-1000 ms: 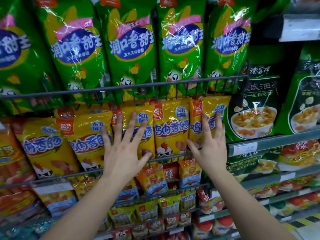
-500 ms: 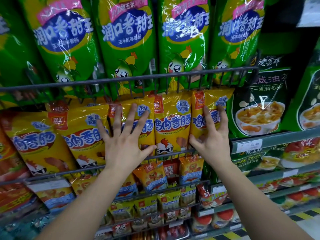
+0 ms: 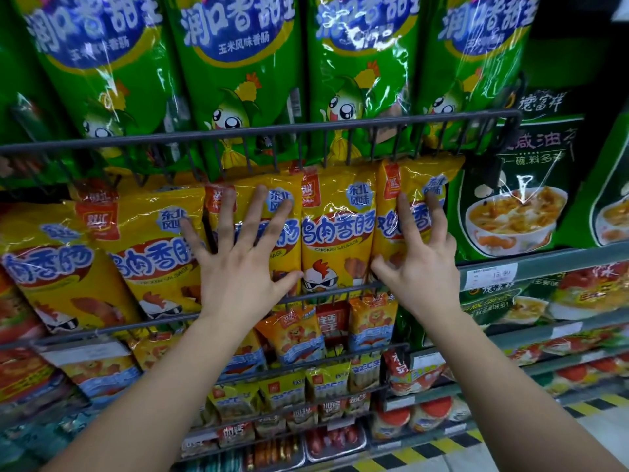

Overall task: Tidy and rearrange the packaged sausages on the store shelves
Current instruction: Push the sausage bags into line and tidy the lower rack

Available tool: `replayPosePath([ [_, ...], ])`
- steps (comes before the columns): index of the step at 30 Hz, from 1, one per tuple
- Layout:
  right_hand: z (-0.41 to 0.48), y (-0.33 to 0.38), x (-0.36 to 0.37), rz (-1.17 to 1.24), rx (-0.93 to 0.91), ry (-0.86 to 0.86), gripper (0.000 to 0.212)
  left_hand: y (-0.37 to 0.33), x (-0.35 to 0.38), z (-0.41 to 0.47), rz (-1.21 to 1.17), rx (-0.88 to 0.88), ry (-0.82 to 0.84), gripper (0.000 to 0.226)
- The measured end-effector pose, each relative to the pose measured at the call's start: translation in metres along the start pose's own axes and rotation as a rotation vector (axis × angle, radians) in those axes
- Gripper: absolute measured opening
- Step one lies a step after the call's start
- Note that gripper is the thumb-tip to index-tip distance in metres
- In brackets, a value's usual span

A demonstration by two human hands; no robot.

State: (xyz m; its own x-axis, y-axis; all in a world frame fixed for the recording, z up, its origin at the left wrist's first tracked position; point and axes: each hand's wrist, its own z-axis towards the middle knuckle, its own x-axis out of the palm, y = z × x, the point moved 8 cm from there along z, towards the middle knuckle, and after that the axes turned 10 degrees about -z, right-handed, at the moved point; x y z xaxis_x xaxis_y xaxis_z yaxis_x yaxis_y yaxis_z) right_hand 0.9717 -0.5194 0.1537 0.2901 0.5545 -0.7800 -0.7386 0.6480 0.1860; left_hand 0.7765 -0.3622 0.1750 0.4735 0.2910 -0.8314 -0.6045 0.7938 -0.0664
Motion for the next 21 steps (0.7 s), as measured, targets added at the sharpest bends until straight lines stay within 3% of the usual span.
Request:
replayPosePath([
  [9,-0.007,0.002,-0.006,-0.053,-0.004,0.049,0.091,-0.004,-0.009,-0.008,0.003,0.013,0.011,0.107],
  [21,-0.022,-0.005,-0.022,0.065,-0.037,-0.021,0.087,0.001,-0.025,-0.029,-0.053,0.022,-0.028,0.088],
])
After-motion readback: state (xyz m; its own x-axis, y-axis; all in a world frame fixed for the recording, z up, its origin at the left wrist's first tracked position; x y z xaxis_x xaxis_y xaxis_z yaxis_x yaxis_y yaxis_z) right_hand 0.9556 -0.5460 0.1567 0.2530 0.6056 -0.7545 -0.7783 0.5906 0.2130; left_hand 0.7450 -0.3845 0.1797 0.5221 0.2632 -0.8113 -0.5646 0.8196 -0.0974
